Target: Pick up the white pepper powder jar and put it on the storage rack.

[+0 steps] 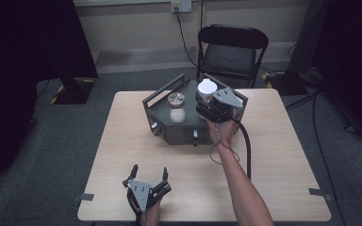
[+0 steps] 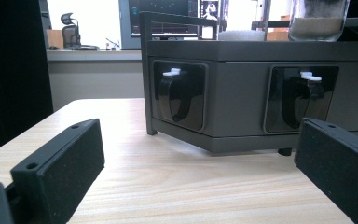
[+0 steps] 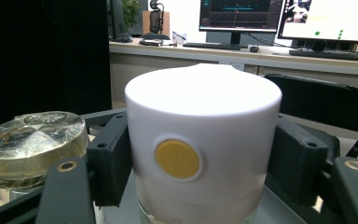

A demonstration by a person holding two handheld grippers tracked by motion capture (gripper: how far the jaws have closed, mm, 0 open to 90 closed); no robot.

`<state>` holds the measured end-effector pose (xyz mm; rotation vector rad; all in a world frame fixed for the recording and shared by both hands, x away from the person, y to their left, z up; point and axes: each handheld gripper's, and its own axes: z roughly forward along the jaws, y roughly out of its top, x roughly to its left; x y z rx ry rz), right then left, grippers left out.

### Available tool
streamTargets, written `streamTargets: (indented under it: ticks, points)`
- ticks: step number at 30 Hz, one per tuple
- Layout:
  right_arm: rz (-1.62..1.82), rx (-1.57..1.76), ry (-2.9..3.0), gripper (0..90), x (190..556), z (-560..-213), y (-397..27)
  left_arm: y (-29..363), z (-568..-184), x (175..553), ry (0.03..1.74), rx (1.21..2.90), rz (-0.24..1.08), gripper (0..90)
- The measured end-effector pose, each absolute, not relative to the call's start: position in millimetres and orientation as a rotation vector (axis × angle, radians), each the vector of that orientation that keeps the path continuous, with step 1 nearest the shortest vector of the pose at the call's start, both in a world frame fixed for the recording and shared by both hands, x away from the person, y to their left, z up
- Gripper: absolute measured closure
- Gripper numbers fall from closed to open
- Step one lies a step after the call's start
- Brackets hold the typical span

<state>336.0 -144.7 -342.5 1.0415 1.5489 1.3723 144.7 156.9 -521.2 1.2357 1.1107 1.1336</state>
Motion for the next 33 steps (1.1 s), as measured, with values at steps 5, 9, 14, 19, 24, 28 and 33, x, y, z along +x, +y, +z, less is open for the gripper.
streamTargets:
  ticks: [5, 9, 14, 19, 24, 28, 33]
  points:
    - [1.366, 1.055, 1.548, 30.3, 337, -345, -145, 157, -521, 145, 1.111, 1.236, 1.134, 0.9]
    - [1.35, 1.05, 1.557, 30.3, 338, -345, -145, 157, -521, 145, 1.11, 1.236, 1.134, 0.8]
    - [1.342, 1.046, 1.569, 30.3, 339, -345, -144, 157, -521, 145, 1.11, 1.235, 1.134, 0.8]
    - [1.342, 1.055, 1.567, 30.3, 339, -348, -144, 157, -521, 145, 1.11, 1.236, 1.134, 0.8]
    - [1.35, 1.058, 1.561, 30.3, 338, -350, -145, 157, -521, 145, 1.11, 1.235, 1.134, 0.8]
    - [1.353, 1.064, 1.53, 30.2, 335, -356, -144, 157, -521, 145, 1.11, 1.235, 1.134, 0.8]
    - [1.358, 1.066, 1.517, 30.2, 334, -359, -143, 157, -521, 145, 1.111, 1.235, 1.134, 0.8]
